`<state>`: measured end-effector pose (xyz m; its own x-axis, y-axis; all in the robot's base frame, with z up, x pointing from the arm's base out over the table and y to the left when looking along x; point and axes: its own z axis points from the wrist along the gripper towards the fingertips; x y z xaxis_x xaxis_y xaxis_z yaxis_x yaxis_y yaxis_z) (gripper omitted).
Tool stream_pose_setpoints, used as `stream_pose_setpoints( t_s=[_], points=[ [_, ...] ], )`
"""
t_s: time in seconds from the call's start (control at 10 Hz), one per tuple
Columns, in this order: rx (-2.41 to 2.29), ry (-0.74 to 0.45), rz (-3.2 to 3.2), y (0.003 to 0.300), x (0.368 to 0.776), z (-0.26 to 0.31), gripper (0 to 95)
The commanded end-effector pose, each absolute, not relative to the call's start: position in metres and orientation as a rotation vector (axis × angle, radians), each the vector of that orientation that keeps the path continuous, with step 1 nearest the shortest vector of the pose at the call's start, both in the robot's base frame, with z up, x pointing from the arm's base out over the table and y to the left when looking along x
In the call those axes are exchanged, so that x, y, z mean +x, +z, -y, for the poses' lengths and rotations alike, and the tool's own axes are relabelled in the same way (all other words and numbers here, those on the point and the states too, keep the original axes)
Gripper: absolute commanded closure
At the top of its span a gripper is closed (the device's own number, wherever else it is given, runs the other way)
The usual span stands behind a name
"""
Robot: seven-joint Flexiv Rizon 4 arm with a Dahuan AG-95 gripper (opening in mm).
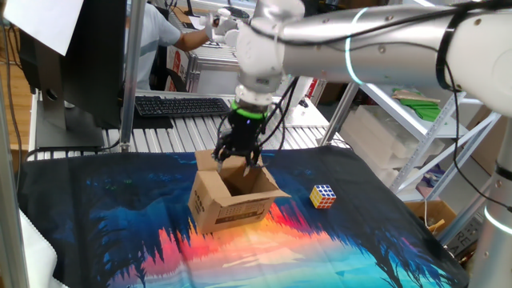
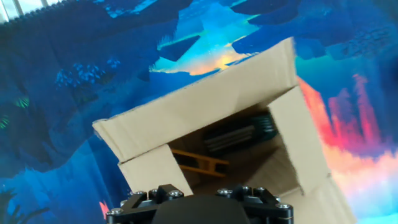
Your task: Cover the box
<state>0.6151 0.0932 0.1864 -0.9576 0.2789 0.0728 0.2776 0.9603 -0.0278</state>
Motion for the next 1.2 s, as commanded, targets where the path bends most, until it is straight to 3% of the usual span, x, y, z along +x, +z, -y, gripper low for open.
stream_pose_setpoints(
  t_s=[0.1,1.0,1.1,1.2],
  points=[
    [-0.374,0.059,3.054,0.189,0.612,-0.088,57.0],
    [-0.341,0.01,3.054,0.188,0.61,-0.084,57.0],
    [-0.371,0.007,3.027,0.188,0.61,-0.084,76.0],
    [-0.393,0.012,3.009,0.188,0.61,-0.084,76.0]
  ],
)
